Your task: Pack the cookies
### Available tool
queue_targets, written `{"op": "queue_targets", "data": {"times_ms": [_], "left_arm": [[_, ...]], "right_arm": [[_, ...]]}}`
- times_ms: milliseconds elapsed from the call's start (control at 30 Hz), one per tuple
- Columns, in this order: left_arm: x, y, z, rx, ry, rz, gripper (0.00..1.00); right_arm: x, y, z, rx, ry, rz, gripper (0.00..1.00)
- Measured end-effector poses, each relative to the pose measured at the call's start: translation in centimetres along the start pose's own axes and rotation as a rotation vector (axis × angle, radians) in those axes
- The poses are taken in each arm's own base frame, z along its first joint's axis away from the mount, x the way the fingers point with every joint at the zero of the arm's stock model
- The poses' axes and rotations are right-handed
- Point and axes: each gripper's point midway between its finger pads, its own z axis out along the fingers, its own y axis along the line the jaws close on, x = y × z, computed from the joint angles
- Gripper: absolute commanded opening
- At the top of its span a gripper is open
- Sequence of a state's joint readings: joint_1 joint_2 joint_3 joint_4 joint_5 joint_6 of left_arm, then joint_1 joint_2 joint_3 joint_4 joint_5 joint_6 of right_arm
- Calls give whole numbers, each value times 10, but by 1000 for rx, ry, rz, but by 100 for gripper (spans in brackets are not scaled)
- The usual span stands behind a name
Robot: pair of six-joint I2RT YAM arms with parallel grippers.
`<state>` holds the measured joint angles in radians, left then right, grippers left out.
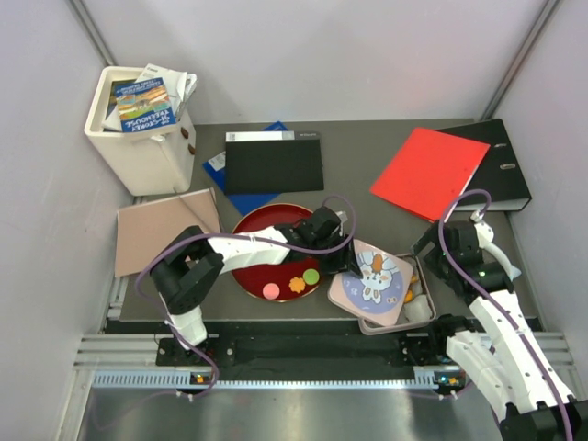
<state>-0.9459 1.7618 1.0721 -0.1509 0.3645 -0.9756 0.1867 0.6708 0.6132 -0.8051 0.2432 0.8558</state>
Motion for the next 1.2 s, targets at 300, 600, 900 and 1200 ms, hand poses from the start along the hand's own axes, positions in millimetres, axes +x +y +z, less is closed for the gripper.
{"op": "queue_targets", "data": {"times_ms": [300, 600, 900, 1200], "left_arm": [[0, -1, 15, -24, 59, 10, 66], [5, 8, 20, -92, 118, 12, 73], [10, 13, 11, -138, 141, 42, 71], [24, 2, 1, -195, 188, 139, 72]], "right_arm": [[-1, 1, 2, 2, 0, -9, 99], [-3, 1, 2, 3, -9, -8, 99], [-3, 1, 2, 4, -11, -9, 99], [-4, 4, 4, 4, -9, -17, 99]]}}
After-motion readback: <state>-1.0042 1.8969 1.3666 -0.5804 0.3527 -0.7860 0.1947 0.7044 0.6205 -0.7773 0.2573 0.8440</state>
